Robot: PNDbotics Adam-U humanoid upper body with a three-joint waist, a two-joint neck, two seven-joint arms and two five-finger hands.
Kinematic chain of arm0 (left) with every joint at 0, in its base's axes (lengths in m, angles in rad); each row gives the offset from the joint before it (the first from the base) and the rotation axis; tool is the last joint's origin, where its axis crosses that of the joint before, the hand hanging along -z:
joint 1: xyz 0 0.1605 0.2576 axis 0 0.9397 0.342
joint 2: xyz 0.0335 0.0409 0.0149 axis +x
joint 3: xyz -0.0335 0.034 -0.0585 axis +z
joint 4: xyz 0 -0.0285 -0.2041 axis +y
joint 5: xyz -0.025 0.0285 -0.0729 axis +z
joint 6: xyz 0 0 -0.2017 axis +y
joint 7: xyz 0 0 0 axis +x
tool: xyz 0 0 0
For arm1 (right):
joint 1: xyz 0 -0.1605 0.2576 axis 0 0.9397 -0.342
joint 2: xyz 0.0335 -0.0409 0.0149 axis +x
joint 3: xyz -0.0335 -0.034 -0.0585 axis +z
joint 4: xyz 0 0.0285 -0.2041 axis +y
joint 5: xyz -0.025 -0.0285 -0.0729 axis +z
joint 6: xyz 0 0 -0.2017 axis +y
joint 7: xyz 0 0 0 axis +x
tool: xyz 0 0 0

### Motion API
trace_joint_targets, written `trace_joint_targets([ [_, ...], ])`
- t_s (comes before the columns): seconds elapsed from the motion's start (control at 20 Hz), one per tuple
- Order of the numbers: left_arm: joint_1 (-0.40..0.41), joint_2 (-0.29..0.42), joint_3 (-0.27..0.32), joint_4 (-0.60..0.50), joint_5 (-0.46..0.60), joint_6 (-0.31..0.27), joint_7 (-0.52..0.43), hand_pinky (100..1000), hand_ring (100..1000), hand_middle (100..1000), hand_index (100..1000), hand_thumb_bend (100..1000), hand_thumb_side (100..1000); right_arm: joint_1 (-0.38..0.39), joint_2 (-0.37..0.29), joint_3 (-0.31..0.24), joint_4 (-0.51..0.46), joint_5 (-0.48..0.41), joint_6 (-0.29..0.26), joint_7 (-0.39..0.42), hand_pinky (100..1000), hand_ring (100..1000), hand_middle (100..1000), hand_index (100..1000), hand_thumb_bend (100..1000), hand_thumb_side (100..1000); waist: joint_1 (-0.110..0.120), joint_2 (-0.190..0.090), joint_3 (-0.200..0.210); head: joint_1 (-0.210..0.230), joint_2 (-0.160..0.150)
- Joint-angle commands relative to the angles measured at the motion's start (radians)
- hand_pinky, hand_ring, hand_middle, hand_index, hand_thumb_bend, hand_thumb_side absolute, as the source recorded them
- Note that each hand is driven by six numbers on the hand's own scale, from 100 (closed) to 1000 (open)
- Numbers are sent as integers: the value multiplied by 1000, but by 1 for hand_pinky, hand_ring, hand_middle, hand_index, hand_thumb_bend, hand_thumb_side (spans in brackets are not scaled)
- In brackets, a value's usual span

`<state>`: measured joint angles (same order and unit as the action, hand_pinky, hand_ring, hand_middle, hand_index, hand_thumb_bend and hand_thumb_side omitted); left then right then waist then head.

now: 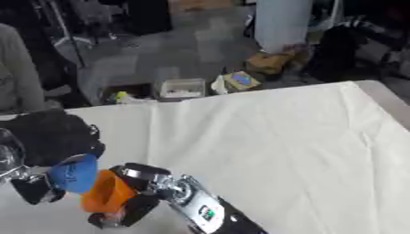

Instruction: Pour the contents of one cup into another cup.

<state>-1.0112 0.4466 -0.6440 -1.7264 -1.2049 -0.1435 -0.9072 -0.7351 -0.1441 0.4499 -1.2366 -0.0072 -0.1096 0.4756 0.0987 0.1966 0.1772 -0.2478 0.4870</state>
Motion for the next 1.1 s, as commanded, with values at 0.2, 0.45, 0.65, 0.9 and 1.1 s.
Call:
trace_joint_targets([
  [0.2,-13,12,5,-1,-39,-36,0,100,100,242,689,347,100,-19,-1,-7,-7,-11,4,1,207,220,193,454,100,100,1,-20,-1,0,-10],
  [0.45,-12,9,2,-8,-54,-52,0,100,100,240,688,347,100,-20,-1,-8,-5,-11,5,2,207,220,193,454,100,100,1,-20,0,-1,-11],
  [0.65,-12,7,0,-15,-59,-59,0,100,100,240,687,348,100,-20,0,-8,-4,-11,5,2,206,220,193,454,100,100,1,-19,0,-1,-12],
  [0.9,-14,7,-2,-23,-62,-68,0,100,100,240,687,344,100,-19,-1,-8,-4,-12,5,2,207,221,193,454,100,100,2,-19,0,-1,-13],
  [1.1,-15,9,-3,-36,-74,-89,0,100,100,240,687,342,100,-19,-1,-9,-3,-12,5,3,206,221,193,454,100,100,3,-19,1,-1,-14],
])
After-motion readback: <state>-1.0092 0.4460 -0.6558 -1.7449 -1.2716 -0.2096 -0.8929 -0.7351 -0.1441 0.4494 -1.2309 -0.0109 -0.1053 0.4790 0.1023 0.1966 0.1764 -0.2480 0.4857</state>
